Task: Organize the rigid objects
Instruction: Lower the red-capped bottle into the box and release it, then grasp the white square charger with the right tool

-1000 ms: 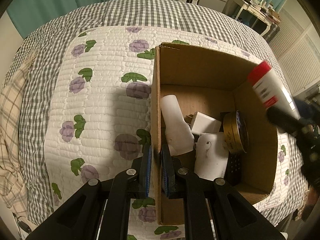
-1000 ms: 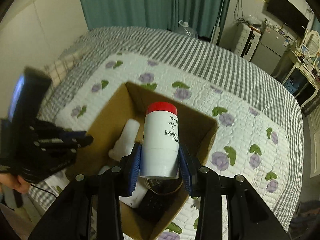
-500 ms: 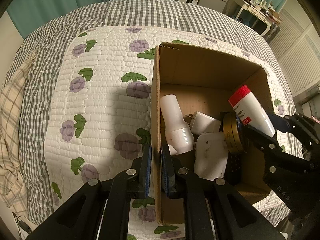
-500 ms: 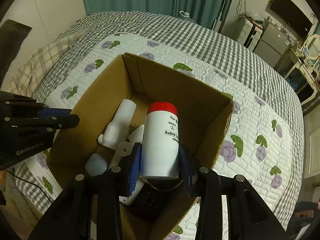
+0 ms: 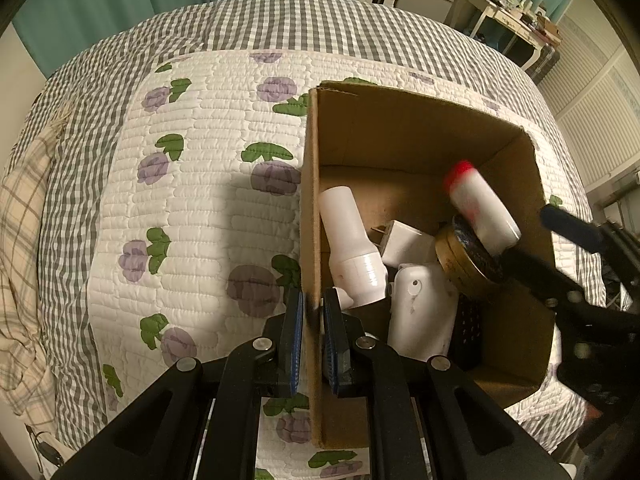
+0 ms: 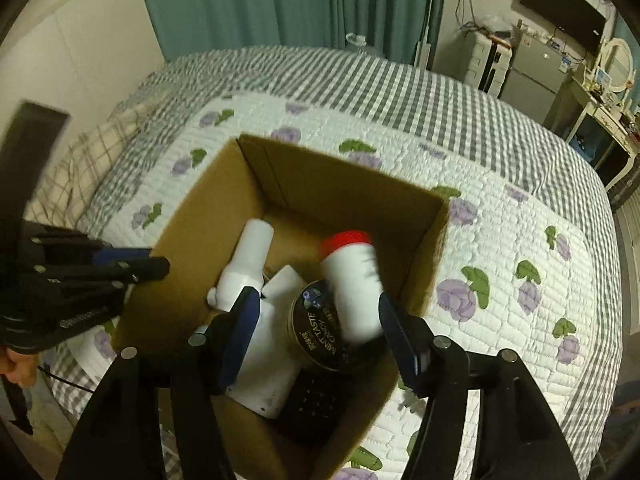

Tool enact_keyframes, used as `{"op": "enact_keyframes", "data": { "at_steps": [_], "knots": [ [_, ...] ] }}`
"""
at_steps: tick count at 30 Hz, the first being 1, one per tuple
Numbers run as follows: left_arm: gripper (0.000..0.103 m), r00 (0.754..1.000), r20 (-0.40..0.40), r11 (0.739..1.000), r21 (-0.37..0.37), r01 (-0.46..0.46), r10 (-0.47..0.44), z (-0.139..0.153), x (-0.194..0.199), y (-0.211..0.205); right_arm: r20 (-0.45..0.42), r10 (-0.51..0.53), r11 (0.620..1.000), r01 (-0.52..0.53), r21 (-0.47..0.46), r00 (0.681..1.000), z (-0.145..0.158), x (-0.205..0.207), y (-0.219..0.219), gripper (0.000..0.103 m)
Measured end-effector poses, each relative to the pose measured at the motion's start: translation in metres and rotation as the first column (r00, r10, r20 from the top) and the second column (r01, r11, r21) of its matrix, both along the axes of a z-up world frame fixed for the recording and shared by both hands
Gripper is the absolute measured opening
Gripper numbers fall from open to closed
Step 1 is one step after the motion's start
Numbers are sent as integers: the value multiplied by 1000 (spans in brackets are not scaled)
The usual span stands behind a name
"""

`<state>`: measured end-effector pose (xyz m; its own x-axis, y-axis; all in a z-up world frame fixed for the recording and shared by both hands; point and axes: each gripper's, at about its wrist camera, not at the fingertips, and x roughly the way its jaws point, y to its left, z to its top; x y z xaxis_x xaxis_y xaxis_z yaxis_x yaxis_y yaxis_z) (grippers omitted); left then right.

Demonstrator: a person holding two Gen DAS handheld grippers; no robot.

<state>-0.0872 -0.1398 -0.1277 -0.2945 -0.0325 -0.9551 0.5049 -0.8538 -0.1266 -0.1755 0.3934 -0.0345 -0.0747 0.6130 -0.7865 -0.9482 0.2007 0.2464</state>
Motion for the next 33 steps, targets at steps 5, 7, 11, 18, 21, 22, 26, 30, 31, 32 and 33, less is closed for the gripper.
{"op": "enact_keyframes", "data": {
  "at_steps": [5, 7, 11, 18, 21, 22, 26, 30, 31, 32, 33],
  "knots": [
    [10, 1000, 1, 1000, -3, 3, -3, 0, 0, 2, 15, -36, 998, 35, 53, 999, 25, 11, -13, 81],
    [10, 1000, 0, 1000, -3, 2, -2, 1, 0, 2, 37, -61, 994, 57, 96, 997, 38, 18, -22, 84],
    [10, 1000, -4, 1000, -3, -1, 1, 2, 1, 1, 45, -123, 983, 115, 145, 991, 58, 35, -38, 94],
    [10, 1000, -4, 1000, -7, 0, 0, 3, 1, 1, 37, -223, 960, 213, 180, 974, 64, 68, -78, 95],
    [10, 1000, -3, 1000, -10, 1, -1, 4, 2, 1, 11, -255, 953, 249, 175, 967, 54, 80, -93, 95],
    [10, 1000, -2, 1000, -12, 1, -1, 4, 2, 2, -5, -267, 949, 264, 171, 964, 49, 85, -98, 95],
    [10, 1000, 1, 1000, -18, 2, -2, 4, 2, 3, -18, -306, 941, 306, 147, 952, 20, 97, -114, 95],
    [10, 1000, 7, 1000, -22, 4, -4, 3, 2, 4, 1, -326, 939, 324, 114, 945, -17, 99, -125, 95],
    [10, 1000, 9, 1000, -20, 3, -3, 3, 2, 4, 1, -325, 941, 324, 96, 946, -30, 99, -126, 95],
    [10, 1000, 12, 1000, -20, 2, -2, 2, 2, 4, 2, -328, 942, 326, 82, 945, -40, 98, -126, 95],
    [10, 1000, 14, 1000, -19, 3, -3, 2, 2, 4, 5, -329, 943, 328, 63, 944, -52, 97, -126, 95]
  ]
}}
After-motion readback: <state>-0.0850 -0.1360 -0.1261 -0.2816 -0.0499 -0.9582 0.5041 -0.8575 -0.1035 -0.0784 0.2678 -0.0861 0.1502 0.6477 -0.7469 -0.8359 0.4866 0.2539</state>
